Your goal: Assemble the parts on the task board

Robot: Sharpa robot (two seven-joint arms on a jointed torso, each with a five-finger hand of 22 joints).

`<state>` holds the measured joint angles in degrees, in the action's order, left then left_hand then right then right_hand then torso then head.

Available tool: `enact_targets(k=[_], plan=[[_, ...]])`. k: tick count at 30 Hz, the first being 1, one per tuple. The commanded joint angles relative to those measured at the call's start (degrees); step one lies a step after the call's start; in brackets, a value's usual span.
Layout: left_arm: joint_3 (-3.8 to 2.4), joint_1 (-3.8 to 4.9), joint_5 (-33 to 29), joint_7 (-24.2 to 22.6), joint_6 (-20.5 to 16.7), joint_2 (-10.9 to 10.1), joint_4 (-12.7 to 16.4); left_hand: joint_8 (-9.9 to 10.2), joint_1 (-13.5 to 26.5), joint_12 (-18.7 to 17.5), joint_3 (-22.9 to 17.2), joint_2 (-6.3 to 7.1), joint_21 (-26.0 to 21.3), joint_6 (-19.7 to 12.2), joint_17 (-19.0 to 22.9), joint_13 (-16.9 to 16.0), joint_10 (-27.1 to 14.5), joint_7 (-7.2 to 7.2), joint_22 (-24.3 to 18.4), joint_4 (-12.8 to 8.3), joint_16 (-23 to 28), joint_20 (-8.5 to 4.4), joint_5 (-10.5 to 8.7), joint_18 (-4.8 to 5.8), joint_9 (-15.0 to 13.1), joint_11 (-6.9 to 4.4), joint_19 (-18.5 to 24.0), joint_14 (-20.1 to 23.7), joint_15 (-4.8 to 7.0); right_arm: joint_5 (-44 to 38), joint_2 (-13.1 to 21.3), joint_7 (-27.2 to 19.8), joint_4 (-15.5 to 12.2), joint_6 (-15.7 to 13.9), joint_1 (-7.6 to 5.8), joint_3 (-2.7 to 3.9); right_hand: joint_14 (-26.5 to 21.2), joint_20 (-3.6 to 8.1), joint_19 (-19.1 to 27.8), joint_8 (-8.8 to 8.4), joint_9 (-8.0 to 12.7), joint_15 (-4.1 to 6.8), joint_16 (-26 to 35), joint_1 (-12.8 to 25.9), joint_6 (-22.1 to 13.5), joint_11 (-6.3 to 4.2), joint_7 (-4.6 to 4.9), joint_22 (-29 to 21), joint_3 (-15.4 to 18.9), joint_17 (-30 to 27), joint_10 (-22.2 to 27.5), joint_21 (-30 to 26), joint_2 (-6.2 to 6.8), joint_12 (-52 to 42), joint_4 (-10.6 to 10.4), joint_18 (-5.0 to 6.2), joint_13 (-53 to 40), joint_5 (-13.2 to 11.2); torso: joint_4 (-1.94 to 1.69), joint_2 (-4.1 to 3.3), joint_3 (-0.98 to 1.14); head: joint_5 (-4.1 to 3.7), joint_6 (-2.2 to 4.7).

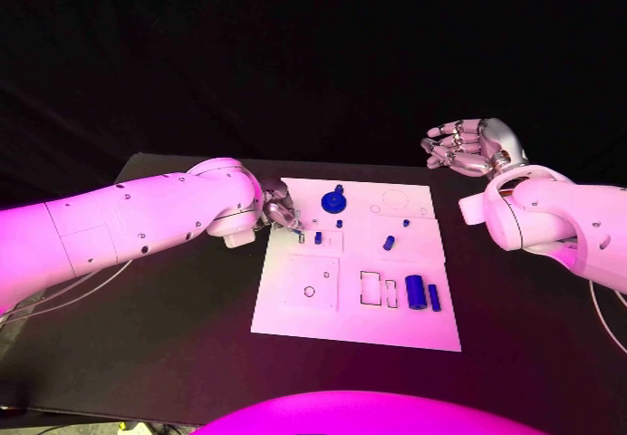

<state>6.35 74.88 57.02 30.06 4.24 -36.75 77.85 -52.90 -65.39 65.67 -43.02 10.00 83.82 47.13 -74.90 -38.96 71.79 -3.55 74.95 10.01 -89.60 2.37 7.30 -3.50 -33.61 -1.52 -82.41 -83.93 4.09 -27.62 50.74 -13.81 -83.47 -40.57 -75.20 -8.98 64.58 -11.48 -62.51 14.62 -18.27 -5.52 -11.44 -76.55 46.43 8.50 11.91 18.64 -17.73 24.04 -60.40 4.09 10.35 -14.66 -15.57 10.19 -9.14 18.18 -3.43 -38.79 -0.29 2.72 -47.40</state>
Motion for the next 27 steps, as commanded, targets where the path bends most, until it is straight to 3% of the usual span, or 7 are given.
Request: enact_targets(k=[1,11,27], plan=[[0.04,-0.37,0.06,-0.86,-1.44,0.34,0.04,-0.18,-0.17,-0.08,-7.7,-0.61,0.28,1.46,-14.43,0.05,0.27,1.24,6.44,-7.48,-0.04,0.0,0.16,1.04,-0.1,-0.17,-0.52,-5.87,0.35,-0.19,-0.01,-0.67,-0.01,0.89,0.05,0.02,-0.01,-0.31,-0.24,0.2,0.07,-0.14,0.17,0.24,0.34,0.29,0.92,-0.09,-0.28,-0.07,-0.24,-0.31,0.3,0.24,-0.04,0.32,0.09,0.36,0.04,-0.04,0.01,0.04,-0.05],[0.08,-0.77,1.14,-0.67,1.33,1.1,-1.2,-0.17,-0.12,-0.16,-7.7,-0.6,0.26,1.44,-14.39,0.19,0.25,1.25,6.42,-7.55,-0.02,-0.03,0.08,1.03,-0.08,-0.19,-0.51,-5.86,0.37,-0.19,-0.02,-0.68,0.0,0.9,0.1,0.02,-0.01,-0.31,-0.24,0.2,0.07,-0.14,0.17,0.24,0.34,0.29,0.92,-0.09,-0.28,-0.07,-0.24,-0.31,0.3,0.24,-0.04,0.32,0.09,0.36,0.08,-0.05,0.1,0.12,-0.1],[0.07,-0.81,1.79,-0.5,5.71,2.11,-2.75,-0.12,-0.27,-0.24,-7.67,-0.22,0.26,1.3,-14.77,0.26,0.3,1.3,6.42,-8.22,-0.22,-0.14,-0.09,1.03,0.04,-0.26,-0.51,-5.97,0.45,-0.17,-0.12,-0.7,0.11,0.98,0.16,0.02,-0.01,-0.31,-0.24,0.2,0.07,-0.14,0.17,0.24,0.34,0.29,0.92,-0.09,-0.28,-0.07,-0.24,-0.31,0.3,0.24,-0.04,0.32,0.09,0.36,0.05,-0.04,0.05,-0.05,-0.35]])
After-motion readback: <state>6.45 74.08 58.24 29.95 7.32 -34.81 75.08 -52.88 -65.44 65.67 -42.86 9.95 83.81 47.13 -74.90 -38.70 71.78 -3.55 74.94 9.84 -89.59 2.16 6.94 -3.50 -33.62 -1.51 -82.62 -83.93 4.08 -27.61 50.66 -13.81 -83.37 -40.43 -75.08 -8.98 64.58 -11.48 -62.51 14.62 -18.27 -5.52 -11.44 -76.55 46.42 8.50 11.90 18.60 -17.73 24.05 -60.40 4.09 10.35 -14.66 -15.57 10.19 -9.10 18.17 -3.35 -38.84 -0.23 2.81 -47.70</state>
